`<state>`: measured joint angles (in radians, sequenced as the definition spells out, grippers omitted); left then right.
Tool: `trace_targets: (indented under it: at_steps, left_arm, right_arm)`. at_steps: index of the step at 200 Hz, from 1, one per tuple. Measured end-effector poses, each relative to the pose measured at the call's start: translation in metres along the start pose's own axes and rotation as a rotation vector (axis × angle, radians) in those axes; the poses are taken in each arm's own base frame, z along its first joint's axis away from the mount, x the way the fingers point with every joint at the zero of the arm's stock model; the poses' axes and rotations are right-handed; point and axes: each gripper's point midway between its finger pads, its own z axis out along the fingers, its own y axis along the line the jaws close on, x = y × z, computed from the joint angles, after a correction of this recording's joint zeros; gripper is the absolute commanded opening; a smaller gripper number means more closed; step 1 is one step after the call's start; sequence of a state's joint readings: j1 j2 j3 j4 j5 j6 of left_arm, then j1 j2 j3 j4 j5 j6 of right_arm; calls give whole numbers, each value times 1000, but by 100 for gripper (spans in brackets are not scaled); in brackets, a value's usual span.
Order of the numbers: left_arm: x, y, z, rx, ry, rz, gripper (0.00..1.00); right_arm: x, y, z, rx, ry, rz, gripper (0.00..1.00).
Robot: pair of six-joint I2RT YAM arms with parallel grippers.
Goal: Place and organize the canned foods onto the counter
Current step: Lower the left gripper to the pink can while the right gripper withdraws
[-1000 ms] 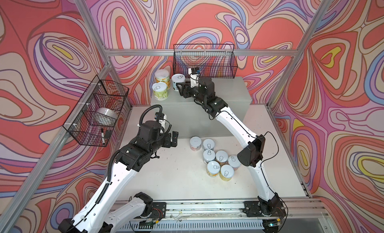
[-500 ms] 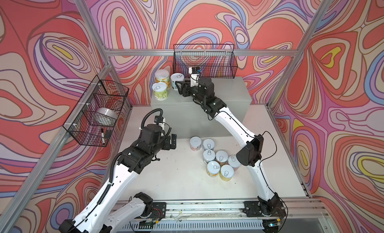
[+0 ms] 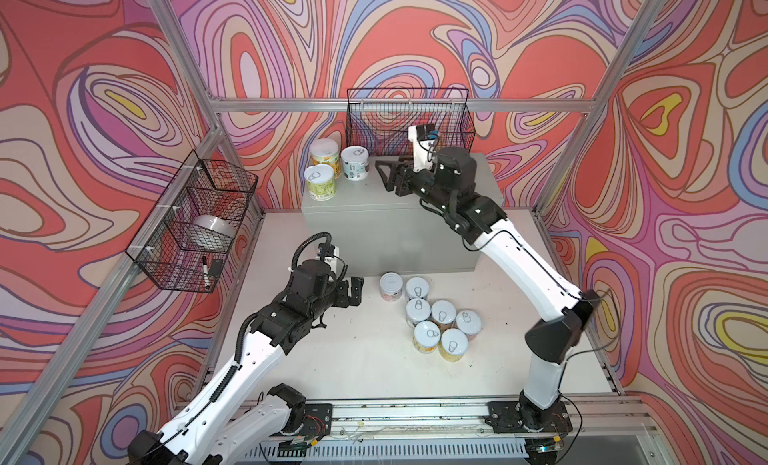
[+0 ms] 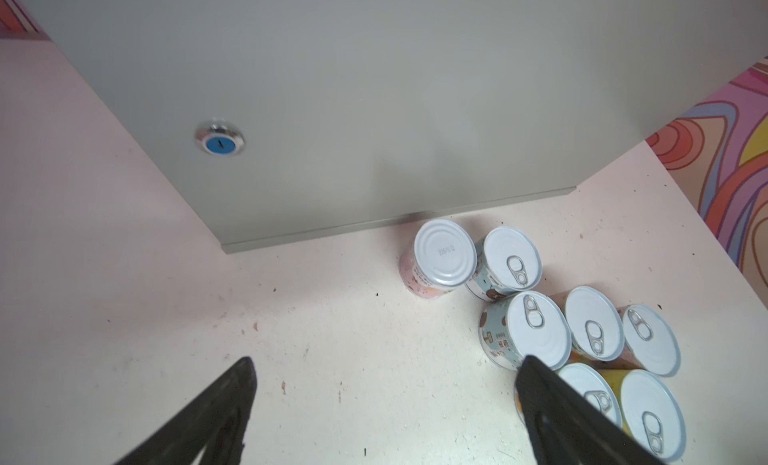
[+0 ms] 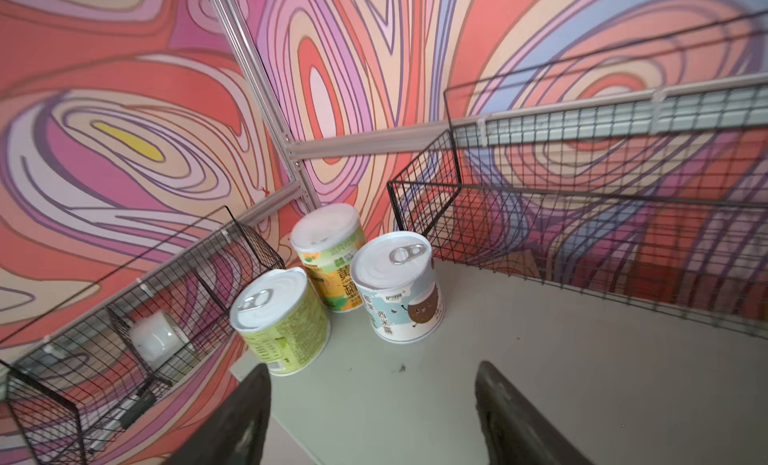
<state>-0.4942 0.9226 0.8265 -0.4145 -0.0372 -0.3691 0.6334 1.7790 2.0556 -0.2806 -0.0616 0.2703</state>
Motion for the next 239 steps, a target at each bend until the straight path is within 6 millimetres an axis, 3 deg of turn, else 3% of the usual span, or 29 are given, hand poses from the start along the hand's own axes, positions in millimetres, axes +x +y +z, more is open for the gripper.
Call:
trace_targets:
  at_steps: [20,39,55,87,99,117,148,182,214,239]
  left_arm:
    - [22,-11,14,34,2,28,100]
    - [45,-18,29,71,-1,54,100]
    - [60,-16,45,82,-15,53,100]
    - [101,-10,75,72,26,87,100]
    - [104,-14,81,85,20,101,100]
    - [99,-19,88,106,-23,105,100]
    - [93,-25,105,123,-73,107,100]
    - [106,-24,122,122,-65,117,100]
    - [111,-26,134,124,-56,128,100]
    - [104,-33,143,130,-68,128,100]
  right_arm:
    - [-10,4,-51,14,-18,0,82]
    - [6,-2,-83,49,4,4,83]
    - [40,-15,-96,94,64,13,84]
    - [129,-49,-106,198,246,38,88]
    - [154,-58,-111,227,298,48,88]
    - [174,-65,-118,252,331,60,88]
    - [177,-68,-135,267,318,73,87]
    - [167,-68,-146,273,280,81,87]
    - [176,-73,-154,297,290,80,87]
    - [181,-77,-157,315,301,76,87]
